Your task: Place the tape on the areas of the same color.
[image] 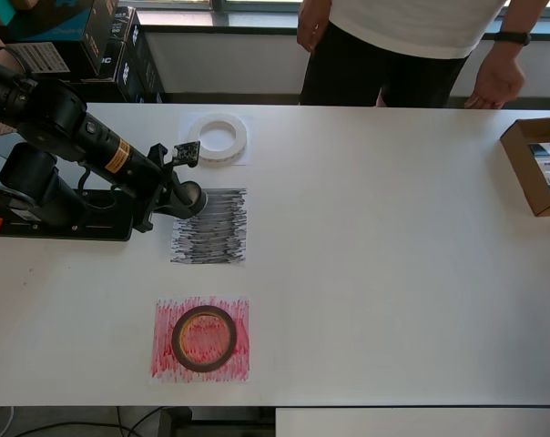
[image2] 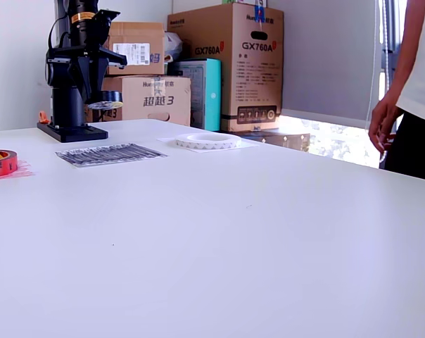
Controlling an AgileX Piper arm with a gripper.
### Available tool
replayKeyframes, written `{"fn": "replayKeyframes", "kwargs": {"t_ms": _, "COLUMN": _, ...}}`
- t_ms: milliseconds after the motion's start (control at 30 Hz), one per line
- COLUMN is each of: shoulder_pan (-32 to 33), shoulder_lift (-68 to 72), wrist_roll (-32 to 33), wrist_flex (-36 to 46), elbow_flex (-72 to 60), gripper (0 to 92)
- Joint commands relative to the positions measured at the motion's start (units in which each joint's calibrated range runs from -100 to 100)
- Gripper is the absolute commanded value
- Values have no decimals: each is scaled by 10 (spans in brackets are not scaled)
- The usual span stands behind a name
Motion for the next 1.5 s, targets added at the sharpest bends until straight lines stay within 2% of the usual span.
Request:
{"fn": "replayKeyframes", "kwargs": {"t_ms": 0, "shoulder_pan": -4, "shoulder_lift": 3, "wrist_roll": 1, "wrist_flex": 7, "elbow_flex": -5, "gripper": 0}}
{"fn": "replayKeyframes", "kwargs": {"t_ms": 300, "shoulder_pan": -10, "shoulder_lift": 75, "wrist_roll": 35, "wrist_flex": 13, "elbow_flex": -40, "gripper": 0}}
{"fn": "replayKeyframes", "kwargs": {"t_ms": 800, "shoulder_pan": -11, "shoulder_lift": 228, "wrist_roll": 47, "wrist_flex": 13, "elbow_flex": -109, "gripper": 0}}
{"fn": "replayKeyframes", "kwargs": {"t_ms": 1467, "shoulder_pan": -10, "shoulder_lift": 275, "wrist_roll": 41, "wrist_flex": 8, "elbow_flex": -105, "gripper": 0}}
